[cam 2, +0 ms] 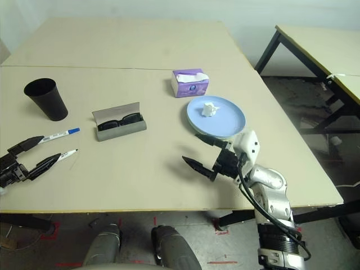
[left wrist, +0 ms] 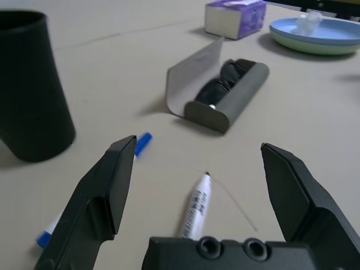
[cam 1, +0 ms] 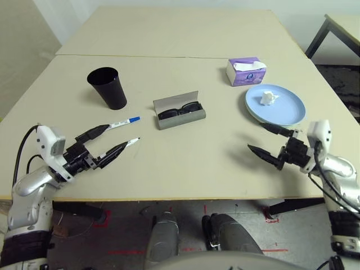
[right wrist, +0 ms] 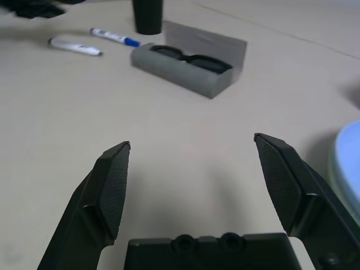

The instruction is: Organize and tidy the items on the table.

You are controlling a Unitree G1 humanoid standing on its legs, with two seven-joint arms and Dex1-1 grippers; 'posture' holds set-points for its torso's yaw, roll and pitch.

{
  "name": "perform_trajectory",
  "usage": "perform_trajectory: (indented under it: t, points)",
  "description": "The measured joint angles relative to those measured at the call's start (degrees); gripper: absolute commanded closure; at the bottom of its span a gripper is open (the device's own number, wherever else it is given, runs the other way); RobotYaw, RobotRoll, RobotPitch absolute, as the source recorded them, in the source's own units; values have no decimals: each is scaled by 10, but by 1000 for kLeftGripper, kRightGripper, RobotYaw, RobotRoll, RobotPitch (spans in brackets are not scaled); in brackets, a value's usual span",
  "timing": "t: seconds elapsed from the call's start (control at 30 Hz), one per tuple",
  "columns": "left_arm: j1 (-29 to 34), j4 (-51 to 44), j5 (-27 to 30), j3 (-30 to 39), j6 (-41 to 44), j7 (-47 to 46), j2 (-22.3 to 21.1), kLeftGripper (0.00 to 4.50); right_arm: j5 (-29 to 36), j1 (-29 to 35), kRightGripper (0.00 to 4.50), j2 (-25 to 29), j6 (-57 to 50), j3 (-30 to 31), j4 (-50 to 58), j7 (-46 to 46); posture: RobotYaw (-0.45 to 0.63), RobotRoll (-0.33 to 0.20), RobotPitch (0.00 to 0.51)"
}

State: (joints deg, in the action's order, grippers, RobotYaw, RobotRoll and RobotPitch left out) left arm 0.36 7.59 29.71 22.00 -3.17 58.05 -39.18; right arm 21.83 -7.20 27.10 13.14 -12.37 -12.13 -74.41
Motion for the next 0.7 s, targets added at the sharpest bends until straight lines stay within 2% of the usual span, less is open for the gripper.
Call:
perform_trajectory:
  t: [0.27,0.37,0.7]
  points:
    - [-32,4,-25,-19,9,-32,0,0,21,0,15,7,35,4,-42,-34,30,0,162]
    - [-49,4,-39,-36,23,-50,3,603,21,1,0,8,39,9,-49,-36,30,0,160]
    - [-117,46,-72,-56,54,-125,45,3825,21,5,0,7,44,18,-70,-19,20,0,157]
